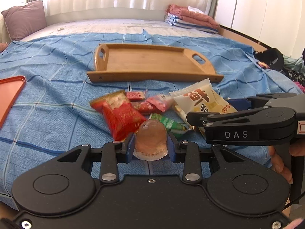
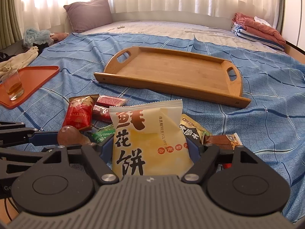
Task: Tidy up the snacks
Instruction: 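Grasp the orange jelly cup with the left tool while the right tool grasps the yellow pastry packet, then carry the jelly cup with the left tool while the right tool carries the pastry packet to the wooden tray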
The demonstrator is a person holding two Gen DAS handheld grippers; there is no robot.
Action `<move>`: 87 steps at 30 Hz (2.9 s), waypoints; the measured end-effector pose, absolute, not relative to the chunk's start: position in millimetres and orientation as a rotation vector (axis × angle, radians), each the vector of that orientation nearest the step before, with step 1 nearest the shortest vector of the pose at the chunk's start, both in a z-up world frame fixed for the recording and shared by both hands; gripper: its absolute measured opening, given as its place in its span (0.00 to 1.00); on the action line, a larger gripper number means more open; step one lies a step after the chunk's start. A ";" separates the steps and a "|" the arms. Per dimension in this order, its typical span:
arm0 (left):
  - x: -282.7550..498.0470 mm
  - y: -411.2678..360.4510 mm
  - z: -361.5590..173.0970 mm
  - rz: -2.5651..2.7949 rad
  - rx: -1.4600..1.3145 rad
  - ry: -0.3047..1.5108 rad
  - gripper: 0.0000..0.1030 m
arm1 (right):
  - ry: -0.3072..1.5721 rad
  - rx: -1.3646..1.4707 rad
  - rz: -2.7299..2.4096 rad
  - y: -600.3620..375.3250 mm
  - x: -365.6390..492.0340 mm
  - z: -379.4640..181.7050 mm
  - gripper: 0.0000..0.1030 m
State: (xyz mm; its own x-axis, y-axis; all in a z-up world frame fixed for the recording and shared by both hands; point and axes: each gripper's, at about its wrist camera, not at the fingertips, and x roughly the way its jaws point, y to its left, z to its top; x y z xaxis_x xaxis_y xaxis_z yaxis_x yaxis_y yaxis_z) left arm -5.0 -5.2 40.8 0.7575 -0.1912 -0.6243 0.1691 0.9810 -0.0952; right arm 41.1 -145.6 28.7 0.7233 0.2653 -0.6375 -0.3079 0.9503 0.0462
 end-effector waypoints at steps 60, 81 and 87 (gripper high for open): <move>341.2 16.5 42.1 -0.040 -0.068 0.859 0.33 | 0.893 0.025 0.159 -148.3 310.6 14.3 0.76; 344.5 10.4 27.3 -0.037 -0.039 0.862 0.33 | 0.898 0.000 0.152 -145.7 311.9 5.5 0.79; 341.8 16.7 32.5 -0.035 -0.066 0.848 0.61 | 0.885 0.021 0.159 -149.6 309.3 9.7 0.88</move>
State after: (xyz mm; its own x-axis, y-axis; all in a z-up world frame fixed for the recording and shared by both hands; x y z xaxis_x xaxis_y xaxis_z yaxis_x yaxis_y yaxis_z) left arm 341.8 16.7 32.5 0.6611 -0.0577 -0.7481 0.0050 0.9974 -0.0725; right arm 309.3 -149.6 9.7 0.6225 0.1466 -0.7688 -0.1296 0.9880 0.0835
